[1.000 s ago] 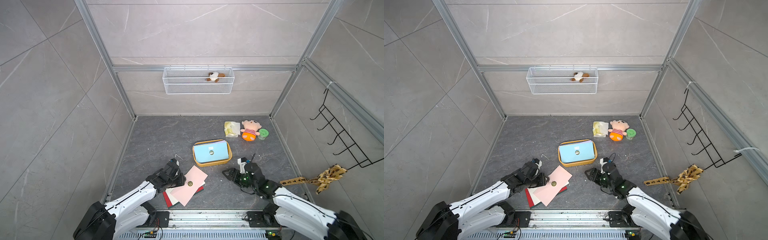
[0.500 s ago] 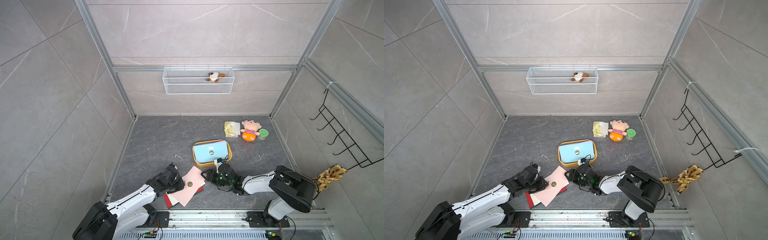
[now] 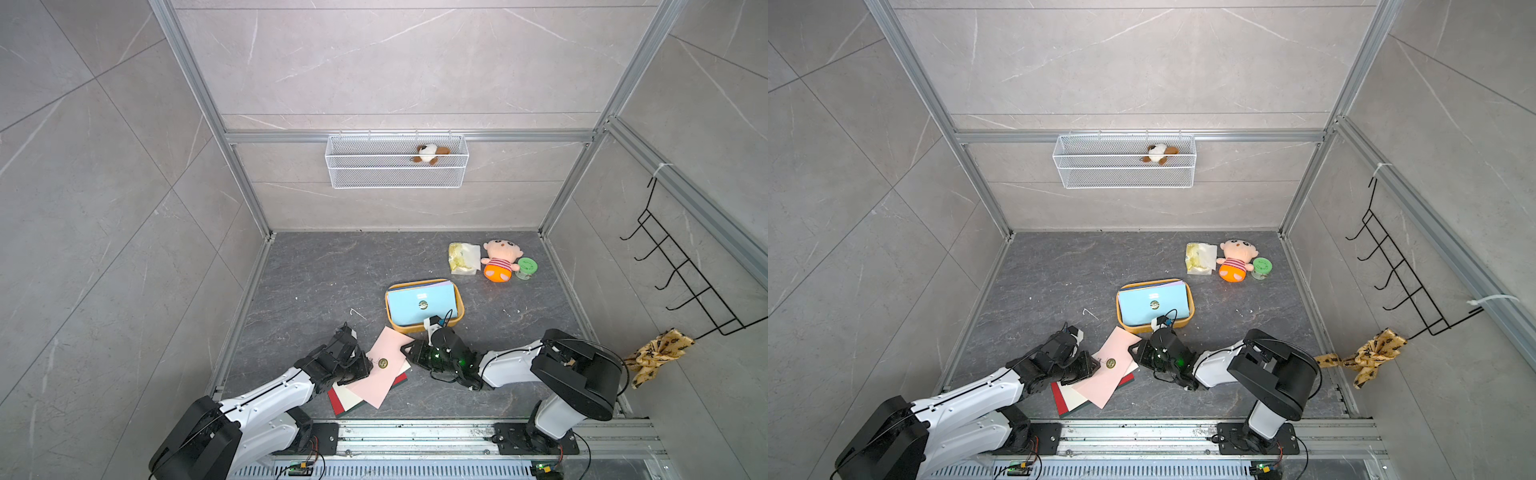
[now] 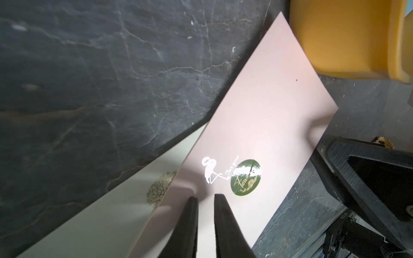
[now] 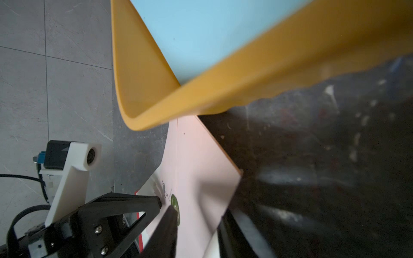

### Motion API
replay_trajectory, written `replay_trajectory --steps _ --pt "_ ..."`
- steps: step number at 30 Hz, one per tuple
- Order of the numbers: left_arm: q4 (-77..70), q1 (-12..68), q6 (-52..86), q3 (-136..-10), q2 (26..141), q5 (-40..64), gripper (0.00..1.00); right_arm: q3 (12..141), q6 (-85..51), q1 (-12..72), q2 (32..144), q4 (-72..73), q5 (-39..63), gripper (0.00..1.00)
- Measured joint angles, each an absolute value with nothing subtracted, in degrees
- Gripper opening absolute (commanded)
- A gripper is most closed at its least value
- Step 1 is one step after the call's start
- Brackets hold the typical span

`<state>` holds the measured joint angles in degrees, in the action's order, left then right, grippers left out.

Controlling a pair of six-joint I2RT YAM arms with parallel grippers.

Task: Put the sealed envelopes into the storage box
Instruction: Pick up the envelope from the center of the board.

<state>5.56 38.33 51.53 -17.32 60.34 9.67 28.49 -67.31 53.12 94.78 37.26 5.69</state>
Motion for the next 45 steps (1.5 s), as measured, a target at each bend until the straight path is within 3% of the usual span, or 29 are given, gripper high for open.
replay_trajectory --steps 8,10,13,20,30,36,45 --pt "5.4 38.3 51.5 -17.3 60.3 9.7 0.20 30.7 -65.2 53.1 94.8 36.9 5.6 0.06" --pt "5.3 38.3 51.5 -17.2 60.1 9.7 0.24 30.9 -64.8 53.1 94.7 36.9 5.8 0.00" --pt "5.1 38.4 51.7 -17.0 58.9 9.7 0.40 30.9 -64.6 53.1 94.3 36.5 6.3 0.00" --pt "11.1 38.5 52.2 -17.4 48.2 5.2 0.57 31.1 -60.1 53.5 87.8 32.1 8.3 0.00" --pt "14.7 38.5 46.7 -25.3 33.3 -0.9 0.62 31.4 -44.4 52.9 69.8 24.8 10.9 0.00" --pt "9.7 38.5 36.8 -28.9 34.1 6.7 0.64 34.1 -38.9 47.7 62.6 22.4 17.3 0.00" --pt "5.0 38.5 28.2 -30.7 36.3 15.8 0.62 34.6 -41.0 41.6 56.0 21.9 28.0 0.00"
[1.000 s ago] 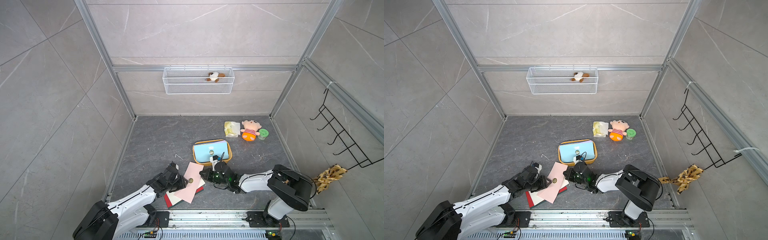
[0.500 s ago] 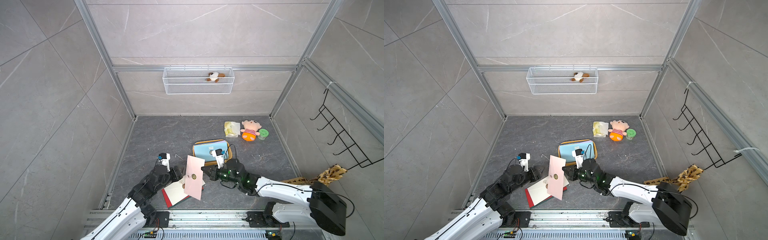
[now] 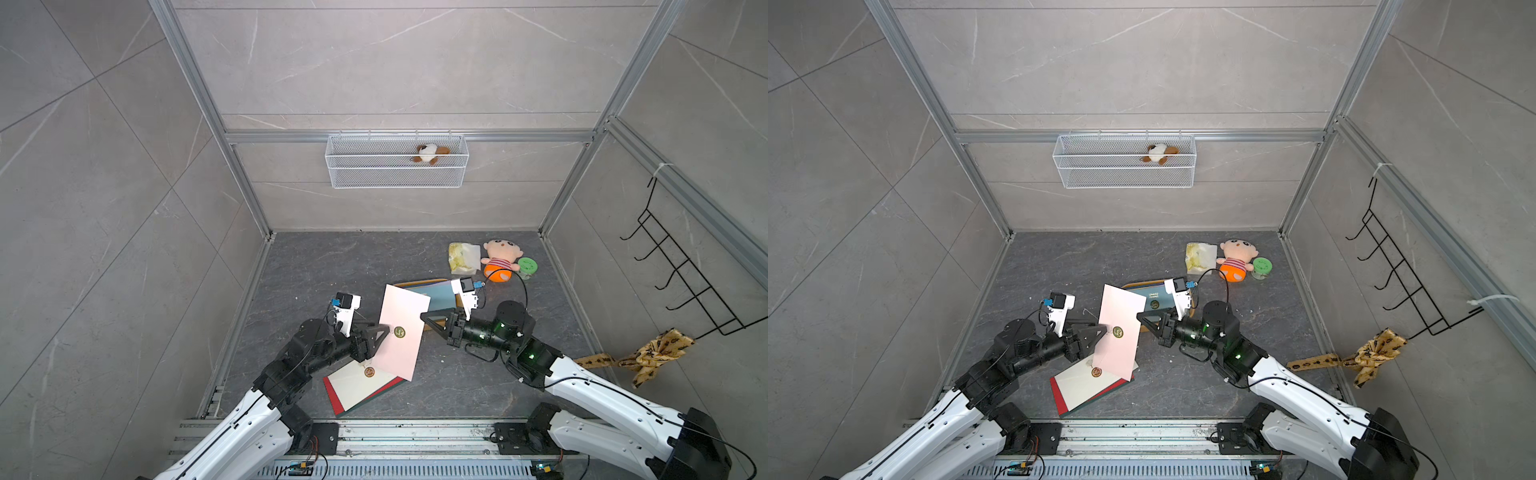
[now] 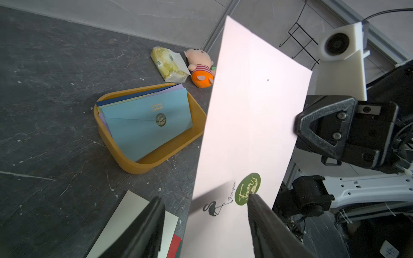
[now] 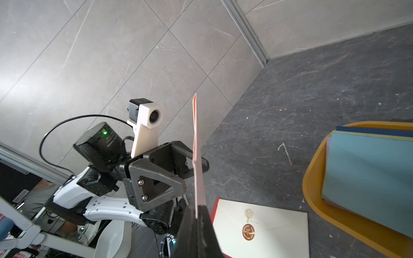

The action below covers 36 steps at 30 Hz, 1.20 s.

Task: Put the sealed envelopes into the storage box
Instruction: Pick up the envelope from the center of the board, then place the envelope in the storage box.

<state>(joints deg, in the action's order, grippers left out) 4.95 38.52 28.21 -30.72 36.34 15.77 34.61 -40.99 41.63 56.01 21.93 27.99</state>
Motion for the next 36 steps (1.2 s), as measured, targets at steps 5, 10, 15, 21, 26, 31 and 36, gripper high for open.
replay_trajectory --steps 5,10,15,21,26,31,36 --pt "2.0 38.5 27.6 -30.1 36.2 20.5 0.52 34.6 -43.4 40.0 55.3 23.3 32.2 0.00" --pt "-2.2 38.5 29.9 -28.3 36.1 26.3 0.26 34.0 -45.3 38.8 55.4 25.1 34.6 0.00" --pt "-3.9 38.5 31.3 -28.2 35.5 27.9 0.00 33.7 -46.0 37.5 55.5 26.0 35.7 0.16" --pt "1.6 38.6 27.4 -33.6 39.2 26.0 0.00 33.4 -44.9 33.6 54.0 20.4 34.0 0.67" --pt "11.7 38.6 13.4 -47.6 50.9 22.5 0.00 33.3 -39.5 28.7 49.5 8.1 26.8 0.66" --pt "22.4 38.6 -3.1 -65.5 67.3 18.7 0.00 32.4 -35.4 26.0 45.6 -2.7 19.3 0.66" --pt "34.0 38.6 -18.4 -85.7 85.9 17.9 0.00 29.6 -33.3 25.3 40.0 -9.4 14.2 0.66"
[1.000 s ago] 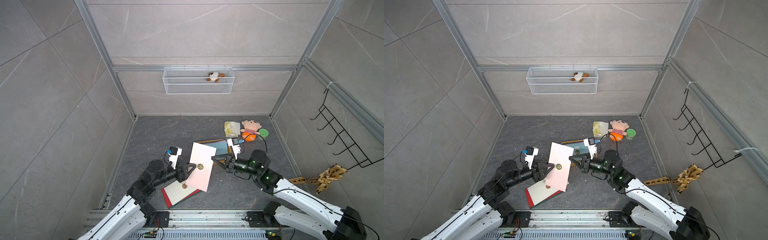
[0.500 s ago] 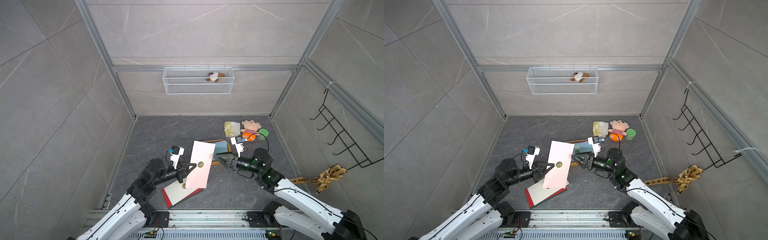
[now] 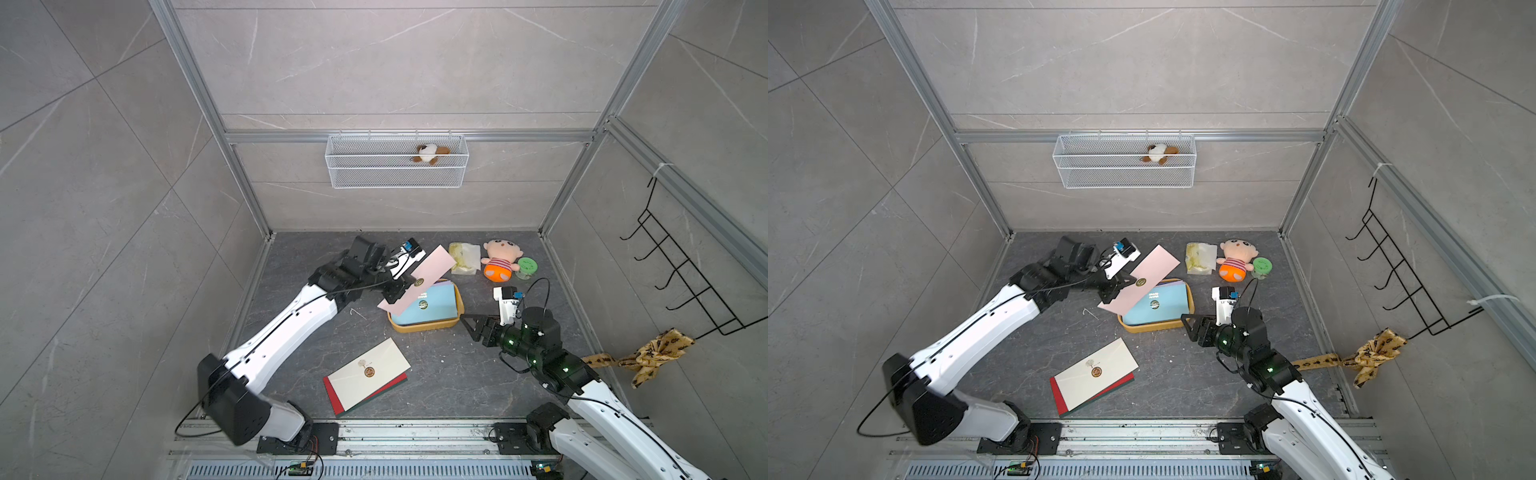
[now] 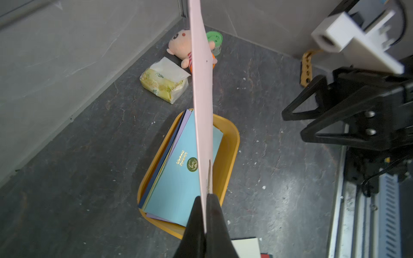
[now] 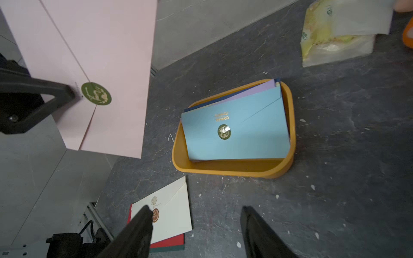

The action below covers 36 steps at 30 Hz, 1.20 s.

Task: Put the sealed envelopes into the storage box
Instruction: Place the envelope in the storage box.

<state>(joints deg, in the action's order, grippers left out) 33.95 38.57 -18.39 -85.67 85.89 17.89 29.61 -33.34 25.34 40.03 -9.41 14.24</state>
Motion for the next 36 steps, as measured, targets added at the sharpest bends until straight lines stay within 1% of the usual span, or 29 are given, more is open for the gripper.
replay_trajectory --steps 5,8,12,14,19,24,26,29,30,31,32,34,36 --pt "43.8 38.5 -28.8 -103.4 104.3 16.5 0.00 28.7 -32.3 25.2 37.6 -13.6 11.9 0.66" --pt "48.7 38.5 -32.1 -111.5 113.0 15.8 0.00 28.7 -31.7 25.1 36.4 -15.8 11.0 0.66" --pt "56.8 38.5 -36.6 -122.1 121.8 15.2 0.00 28.7 -31.1 25.1 33.7 -19.3 8.9 0.67" --pt "58.9 38.5 -38.2 -123.9 124.0 15.1 0.00 28.7 -30.6 25.1 32.3 -20.7 8.0 0.67" --pt "63.3 38.5 -40.2 -123.0 125.2 15.6 0.00 28.8 -29.3 25.1 31.5 -23.2 6.6 0.67" --pt "63.7 38.5 -40.5 -123.0 126.7 15.8 0.01 28.8 -28.9 25.1 31.7 -23.9 6.6 0.67" --pt "63.5 38.6 -40.5 -123.0 127.4 15.5 0.09 28.8 -28.9 25.1 31.8 -23.8 6.6 0.67" --pt "63.1 38.8 -40.4 -122.8 127.9 15.2 0.18 28.8 -28.9 25.1 32.5 -23.8 6.6 0.67" --pt "62.9 38.8 -40.5 -122.7 127.9 15.0 0.24 28.8 -28.9 25.1 32.8 -23.8 6.6 0.67" --pt "62.5 38.9 -40.3 -122.4 127.8 14.7 0.28 28.8 -29.0 25.1 33.0 -23.8 6.6 0.67" --pt "61.9 39.0 -40.1 -121.9 127.8 13.9 0.30 28.8 -29.1 25.1 33.3 -23.7 6.7 0.67" --pt "59.5 39.0 -39.3 -119.9 127.4 11.7 0.42 28.8 -29.3 25.1 33.9 -23.6 6.7 0.67" --pt "56.0 39.2 -37.8 -116.5 126.0 8.9 0.44 28.8 -29.9 25.1 34.7 -23.3 6.9 0.67"
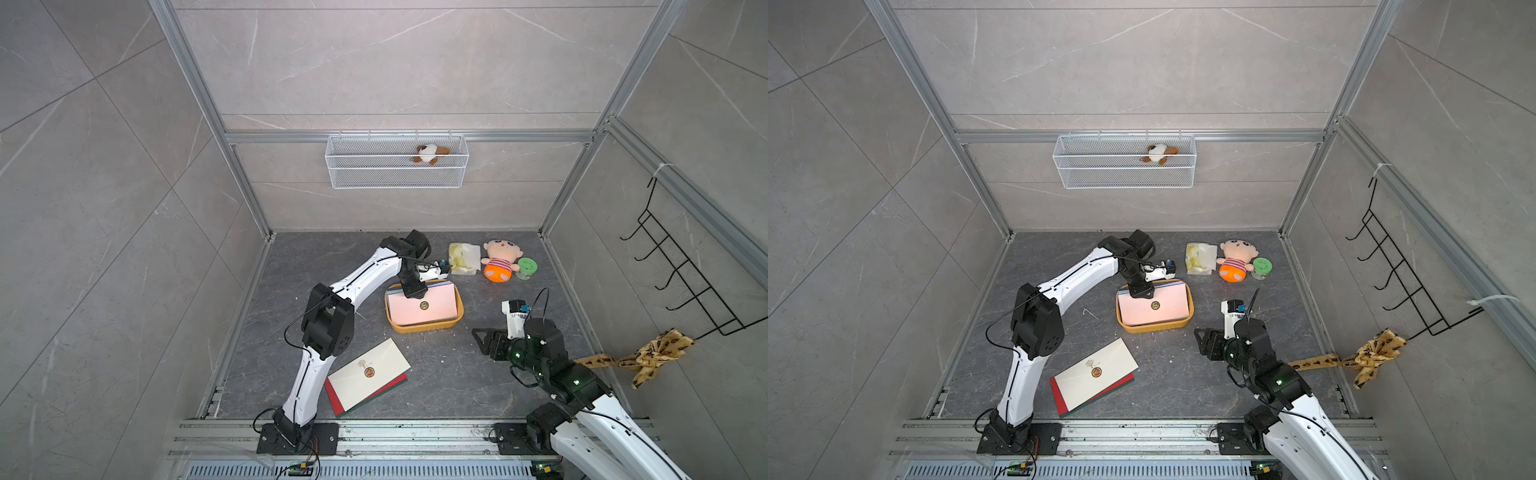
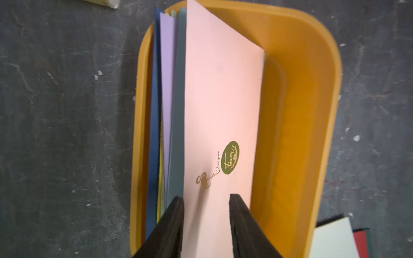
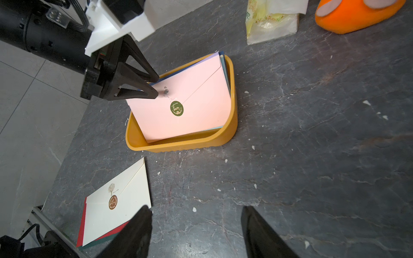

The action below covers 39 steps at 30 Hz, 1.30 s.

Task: Put the sealed envelopes into the storage box
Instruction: Place the envelope in the storage box, then pick up the envelope from the center of the board.

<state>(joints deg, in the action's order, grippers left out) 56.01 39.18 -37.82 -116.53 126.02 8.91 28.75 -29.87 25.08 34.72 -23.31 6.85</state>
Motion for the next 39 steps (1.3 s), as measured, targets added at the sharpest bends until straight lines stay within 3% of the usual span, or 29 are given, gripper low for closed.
replay_trajectory --steps 6,12,17,24,29,39 --pt "40.9 39.1 -26.4 -99.8 112.2 -1.3 0.48 28.8 -34.1 25.1 39.2 -21.5 9.3 0.66" --pt "22.7 37.7 -3.5 -69.6 80.8 -5.0 0.54 26.6 -43.6 26.5 43.5 -14.3 12.3 0.65" --pt "17.5 36.5 17.6 -48.6 64.1 -5.9 0.44 24.9 -50.2 34.4 49.4 -8.1 11.1 0.65" --pt "17.2 37.1 40.3 -28.4 61.5 -0.1 0.28 24.9 -57.2 50.0 66.2 5.4 5.4 0.66" --pt "17.0 39.9 48.4 -22.0 58.5 1.8 0.21 25.0 -61.2 57.8 79.0 14.1 1.8 0.66" --pt "15.3 40.2 52.5 -20.7 60.1 2.1 0.13 26.6 -66.0 60.4 88.2 27.5 -1.1 0.66"
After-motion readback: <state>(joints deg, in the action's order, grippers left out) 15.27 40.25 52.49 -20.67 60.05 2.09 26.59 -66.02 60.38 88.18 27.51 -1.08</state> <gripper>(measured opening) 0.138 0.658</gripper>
